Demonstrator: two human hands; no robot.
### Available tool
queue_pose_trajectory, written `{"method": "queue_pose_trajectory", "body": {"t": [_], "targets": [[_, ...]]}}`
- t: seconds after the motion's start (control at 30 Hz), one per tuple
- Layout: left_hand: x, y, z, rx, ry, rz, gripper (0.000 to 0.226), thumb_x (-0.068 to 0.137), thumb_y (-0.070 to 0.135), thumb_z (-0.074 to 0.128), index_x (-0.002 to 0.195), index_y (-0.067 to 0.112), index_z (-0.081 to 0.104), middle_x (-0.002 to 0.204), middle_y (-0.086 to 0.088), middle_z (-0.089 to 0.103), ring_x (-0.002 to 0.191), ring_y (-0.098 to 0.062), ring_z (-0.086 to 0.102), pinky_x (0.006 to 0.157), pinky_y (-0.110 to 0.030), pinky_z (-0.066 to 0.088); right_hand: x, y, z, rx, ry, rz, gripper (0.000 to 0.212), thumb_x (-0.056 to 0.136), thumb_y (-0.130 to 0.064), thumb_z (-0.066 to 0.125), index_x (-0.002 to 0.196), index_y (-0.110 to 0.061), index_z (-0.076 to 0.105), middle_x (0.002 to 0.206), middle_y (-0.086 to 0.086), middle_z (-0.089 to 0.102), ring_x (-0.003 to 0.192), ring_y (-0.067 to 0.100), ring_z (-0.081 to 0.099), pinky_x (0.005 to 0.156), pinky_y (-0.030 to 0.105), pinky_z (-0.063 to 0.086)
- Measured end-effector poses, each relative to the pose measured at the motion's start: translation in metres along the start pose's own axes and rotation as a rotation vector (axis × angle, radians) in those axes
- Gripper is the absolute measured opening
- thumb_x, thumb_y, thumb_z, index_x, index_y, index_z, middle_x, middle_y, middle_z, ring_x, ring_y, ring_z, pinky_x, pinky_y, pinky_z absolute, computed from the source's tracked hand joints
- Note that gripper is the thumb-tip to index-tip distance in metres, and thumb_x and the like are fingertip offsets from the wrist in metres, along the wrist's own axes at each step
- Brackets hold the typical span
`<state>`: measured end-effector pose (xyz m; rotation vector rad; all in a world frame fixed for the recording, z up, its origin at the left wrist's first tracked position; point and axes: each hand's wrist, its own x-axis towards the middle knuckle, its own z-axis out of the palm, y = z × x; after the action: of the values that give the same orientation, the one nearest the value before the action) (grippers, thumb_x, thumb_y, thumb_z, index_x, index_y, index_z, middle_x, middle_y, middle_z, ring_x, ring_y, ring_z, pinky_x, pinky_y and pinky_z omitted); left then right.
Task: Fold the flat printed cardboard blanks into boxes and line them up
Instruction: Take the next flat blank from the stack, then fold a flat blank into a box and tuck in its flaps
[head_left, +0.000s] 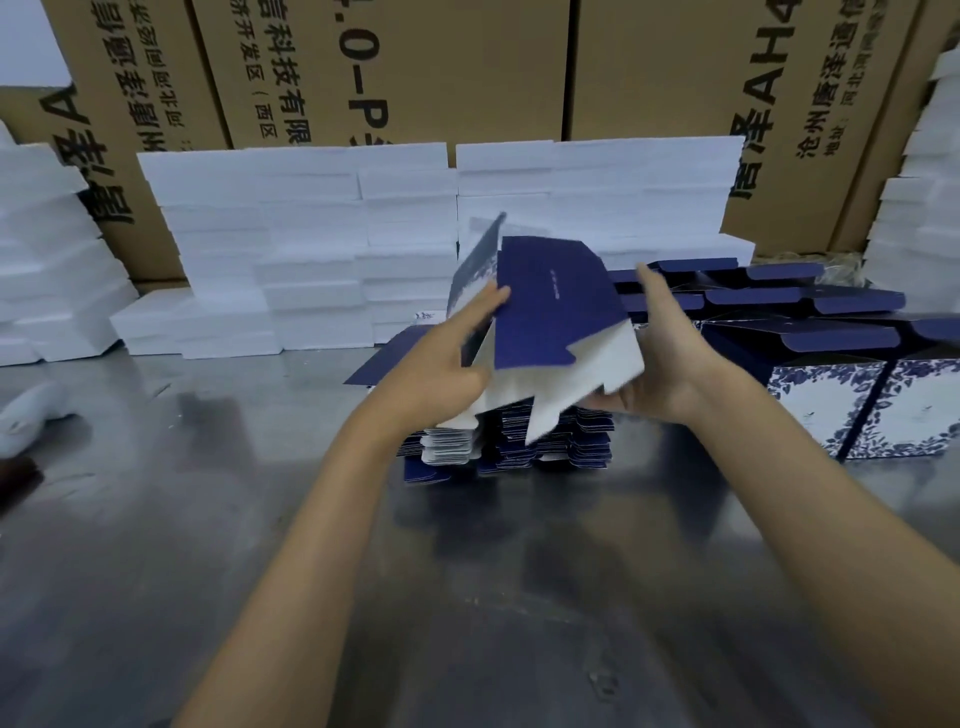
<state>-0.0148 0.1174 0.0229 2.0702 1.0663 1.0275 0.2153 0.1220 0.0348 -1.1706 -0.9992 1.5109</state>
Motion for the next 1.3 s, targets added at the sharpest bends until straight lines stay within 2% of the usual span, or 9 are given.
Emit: {"method": "queue_pose_trajectory", "body": {"t": [0.13,0.23,0.33,0.5,0.7,0.8,0.93,1.17,1.3], "targets": [[-0.013,-0.009,-0.002,0.019,-0.289,-0.097,0.076,0.089,0.010,0.064,0.145,0.055,0.038,0.147,0.043,0.029,0.131,0.015,0.038,0.087,-0.009,0.044,-0.004,0.018,-0.014,-0.091,0.033,0.036,0.027,0.096,-0.032,0.066,0.115,-0.013,0.071,0.092,0.005,0.079,0.069,0.021,0.076,0.049,0.030,0.056],[-0.016,-0.020,-0.002,-0.121,0.037,-0.119,0.052,0.092,0.019,0.069,0.136,0.043,0.057,0.142,0.023,0.052,0.131,0.005,0.045,0.105,-0.017,0.037,-0.002,0.032,-0.023,0.039,0.064,-0.004,0.028,0.096,-0.014,0.064,0.124,-0.007,0.069,0.105,0.009,0.078,0.087,0.025,0.078,0.068,0.039,0.063],[-0.015,-0.034,-0.010,-0.230,0.420,-0.217,0.054,0.093,0.021,0.070,0.143,0.026,0.050,0.132,0.008,0.058,0.120,-0.007,0.056,0.088,-0.014,0.044,0.000,0.046,-0.030,0.158,0.035,-0.088,0.032,0.096,-0.014,0.063,0.128,-0.011,0.067,0.118,0.008,0.075,0.105,0.027,0.074,0.087,0.043,0.059],[-0.022,-0.054,-0.015,-0.611,0.233,-0.307,0.033,0.093,0.019,0.069,0.126,0.016,0.066,0.117,-0.001,0.074,0.103,-0.018,0.072,0.078,-0.026,0.058,0.000,0.080,-0.023,0.276,-0.048,-0.173,0.043,0.084,-0.020,0.070,0.127,-0.012,0.067,0.119,0.008,0.075,0.102,0.024,0.075,0.075,0.035,0.062],[-0.032,-0.068,-0.012,-0.515,0.275,-0.248,0.026,0.095,0.013,0.066,0.120,0.019,0.065,0.115,0.000,0.075,0.101,-0.019,0.073,0.080,-0.030,0.059,-0.001,0.084,-0.025,0.156,-0.067,-0.247,0.036,0.090,-0.014,0.068,0.126,-0.014,0.068,0.120,0.007,0.075,0.103,0.024,0.075,0.073,0.030,0.061],[-0.033,-0.066,-0.011,-0.571,0.257,-0.292,0.018,0.095,0.020,0.066,0.112,0.020,0.071,0.104,0.003,0.077,0.087,-0.015,0.074,0.068,-0.024,0.058,-0.003,0.087,-0.031,0.118,-0.054,-0.228,0.032,0.088,-0.010,0.069,0.119,-0.014,0.072,0.119,0.009,0.075,0.101,0.024,0.075,0.075,0.031,0.061],[-0.033,-0.065,-0.001,-0.482,0.310,-0.284,0.019,0.102,0.031,0.056,0.117,0.030,0.067,0.108,0.003,0.077,0.097,-0.018,0.075,0.079,-0.033,0.059,-0.007,0.088,-0.027,0.089,-0.094,-0.162,0.023,0.078,-0.023,0.081,0.100,-0.016,0.082,0.113,0.012,0.076,0.094,0.025,0.077,0.070,0.031,0.061],[-0.032,-0.056,0.002,-0.388,0.356,-0.355,0.027,0.099,0.056,0.048,0.092,0.047,0.072,0.091,0.020,0.076,0.080,0.001,0.072,0.069,-0.023,0.056,-0.012,0.083,-0.020,0.108,0.039,-0.225,0.032,0.104,-0.036,0.054,0.111,-0.013,0.074,0.108,0.006,0.078,0.091,0.019,0.077,0.063,0.027,0.060],[-0.032,-0.059,0.003,-0.326,0.477,-0.315,0.034,0.103,0.048,0.043,0.089,0.036,0.071,0.096,0.012,0.077,0.090,-0.009,0.073,0.075,-0.029,0.051,-0.015,0.082,-0.020,0.071,-0.032,-0.182,0.037,0.098,-0.047,0.062,0.107,-0.016,0.080,0.110,0.007,0.078,0.098,0.023,0.076,0.068,0.029,0.061]]}}
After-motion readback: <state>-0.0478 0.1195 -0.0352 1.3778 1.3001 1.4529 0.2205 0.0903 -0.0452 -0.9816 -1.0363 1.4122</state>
